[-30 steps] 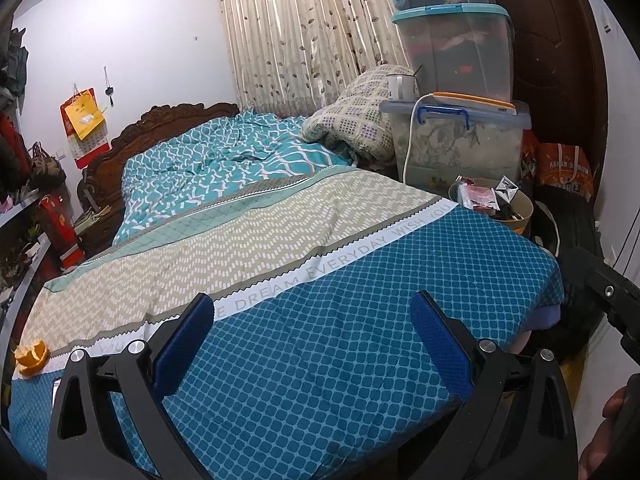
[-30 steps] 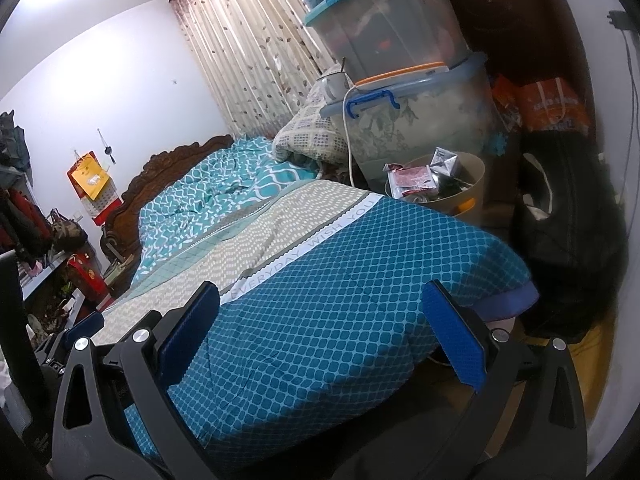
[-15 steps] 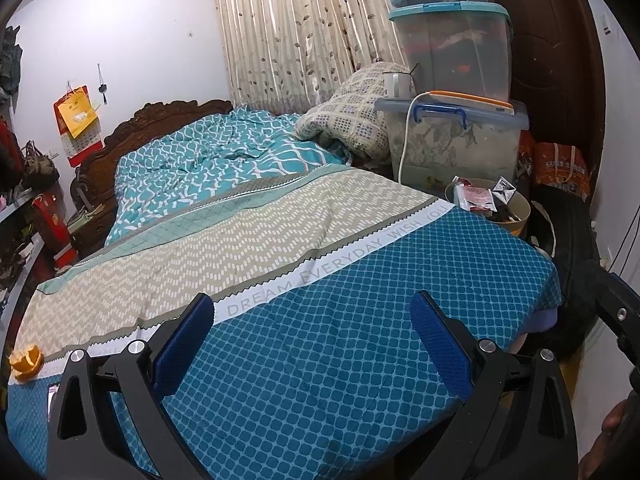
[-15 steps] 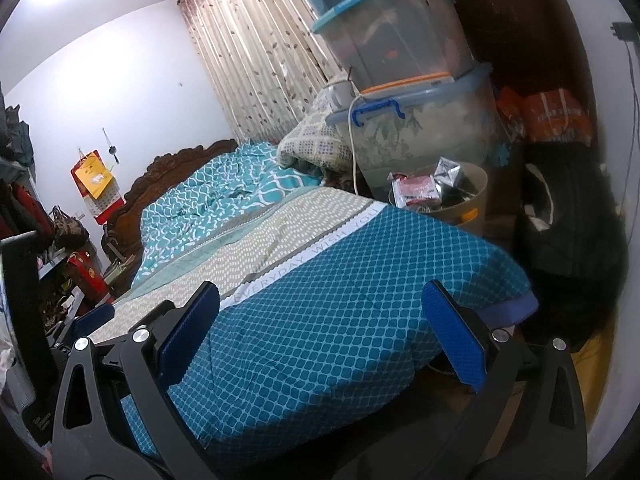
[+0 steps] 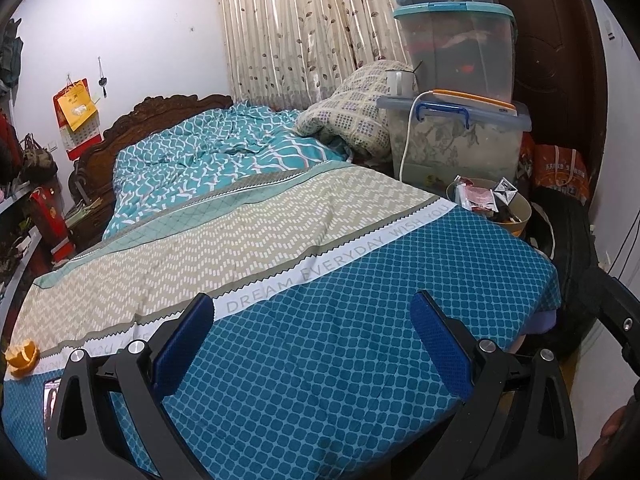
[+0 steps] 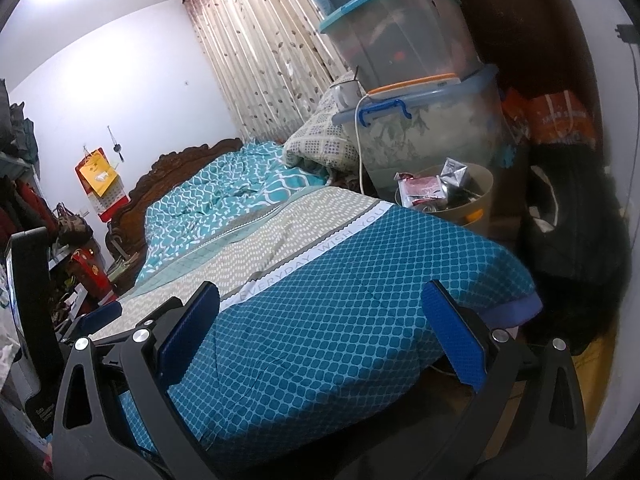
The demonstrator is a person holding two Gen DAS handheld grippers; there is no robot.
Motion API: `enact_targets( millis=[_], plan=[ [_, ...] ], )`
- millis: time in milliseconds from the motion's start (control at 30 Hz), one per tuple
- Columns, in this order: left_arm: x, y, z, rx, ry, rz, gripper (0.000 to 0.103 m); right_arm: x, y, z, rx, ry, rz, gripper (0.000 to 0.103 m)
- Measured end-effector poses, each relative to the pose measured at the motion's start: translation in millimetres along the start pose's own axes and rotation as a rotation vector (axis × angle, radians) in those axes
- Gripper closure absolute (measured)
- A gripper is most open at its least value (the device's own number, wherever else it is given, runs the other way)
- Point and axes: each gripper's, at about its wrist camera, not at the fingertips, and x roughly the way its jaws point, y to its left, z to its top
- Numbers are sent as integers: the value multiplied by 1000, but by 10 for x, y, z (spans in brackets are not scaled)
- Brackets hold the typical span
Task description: Collect trash
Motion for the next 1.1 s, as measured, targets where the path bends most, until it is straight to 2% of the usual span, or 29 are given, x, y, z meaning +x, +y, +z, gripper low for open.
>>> enact_targets(
  millis=[400,1100],
  plan=[
    [10,-2,-21,7,-13,6,9,10,8,-4,-13,-3,6,3],
    [-14,147,-102,-65,-53,2,9,-6,33,-38,-13,-7,9,4]
  ],
)
